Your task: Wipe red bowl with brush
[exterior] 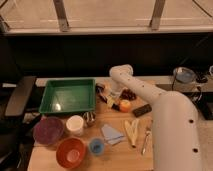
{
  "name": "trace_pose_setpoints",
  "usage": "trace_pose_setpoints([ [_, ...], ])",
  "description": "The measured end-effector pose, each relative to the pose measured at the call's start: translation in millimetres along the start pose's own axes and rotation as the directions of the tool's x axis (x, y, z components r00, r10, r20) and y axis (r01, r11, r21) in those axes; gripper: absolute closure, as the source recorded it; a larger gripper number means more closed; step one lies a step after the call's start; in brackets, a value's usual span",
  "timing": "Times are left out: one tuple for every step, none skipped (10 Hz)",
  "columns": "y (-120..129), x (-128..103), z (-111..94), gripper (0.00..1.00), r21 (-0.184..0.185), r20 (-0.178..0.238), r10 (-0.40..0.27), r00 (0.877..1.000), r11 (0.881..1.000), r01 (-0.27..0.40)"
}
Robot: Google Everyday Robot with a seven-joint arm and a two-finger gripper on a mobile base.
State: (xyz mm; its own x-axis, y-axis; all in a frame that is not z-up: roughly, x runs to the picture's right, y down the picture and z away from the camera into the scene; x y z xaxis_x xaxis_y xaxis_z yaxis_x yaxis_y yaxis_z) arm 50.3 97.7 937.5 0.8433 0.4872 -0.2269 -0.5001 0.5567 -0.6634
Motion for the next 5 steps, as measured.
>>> trace_pose_setpoints([
  [-7.8, 6.8, -15.5, 1.00, 0.054, 0.007, 0.041, 0.999, 0.998, -0.041],
  [-16.0, 14.1, -31.7, 1.00, 0.099, 0.012, 0.072, 0.997, 0.992, -0.073],
  [-21.2, 19.2, -45.7, 1.00, 0.130, 0.016, 0.097, 0.995, 0.987, -0.098],
  [-29.1, 23.9, -66.7, 1.00, 0.175, 0.025, 0.126, 0.992, 0.976, -0.129],
  [-34.8, 27.6, -81.8, 1.00, 0.202, 0.036, 0.148, 0.988, 0.967, -0.152],
])
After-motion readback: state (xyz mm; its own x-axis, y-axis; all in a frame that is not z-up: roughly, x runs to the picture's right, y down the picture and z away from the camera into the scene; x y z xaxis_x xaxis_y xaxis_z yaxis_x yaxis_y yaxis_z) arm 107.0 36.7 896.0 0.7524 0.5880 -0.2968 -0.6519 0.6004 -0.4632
